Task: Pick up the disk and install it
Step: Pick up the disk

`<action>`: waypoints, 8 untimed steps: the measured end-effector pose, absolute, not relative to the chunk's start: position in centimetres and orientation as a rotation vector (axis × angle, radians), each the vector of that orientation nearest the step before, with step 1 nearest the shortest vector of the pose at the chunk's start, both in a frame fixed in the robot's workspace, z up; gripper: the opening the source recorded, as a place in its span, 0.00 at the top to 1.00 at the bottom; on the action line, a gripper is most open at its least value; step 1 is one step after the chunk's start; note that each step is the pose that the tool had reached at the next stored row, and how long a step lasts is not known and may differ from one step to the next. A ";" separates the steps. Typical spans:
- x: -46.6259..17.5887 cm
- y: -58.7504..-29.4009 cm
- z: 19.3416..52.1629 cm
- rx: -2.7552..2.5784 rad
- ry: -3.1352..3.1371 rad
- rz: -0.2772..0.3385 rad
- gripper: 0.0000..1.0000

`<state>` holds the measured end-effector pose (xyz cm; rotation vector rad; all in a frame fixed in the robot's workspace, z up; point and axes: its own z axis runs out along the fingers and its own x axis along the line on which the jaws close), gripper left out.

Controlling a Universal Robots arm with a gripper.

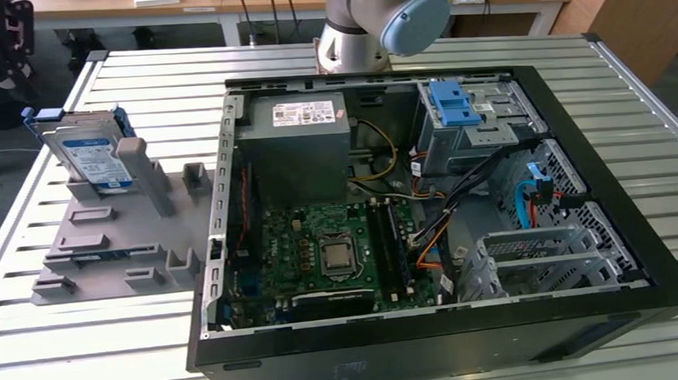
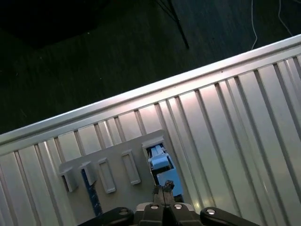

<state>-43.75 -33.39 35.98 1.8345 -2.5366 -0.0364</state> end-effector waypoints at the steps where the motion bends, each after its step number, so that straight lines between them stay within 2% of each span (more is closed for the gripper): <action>1: -43.7 -33.4 36.0 1.857 -2.520 -0.036 0.89; 8: -43.7 -33.4 35.9 2.013 -2.395 -0.035 0.89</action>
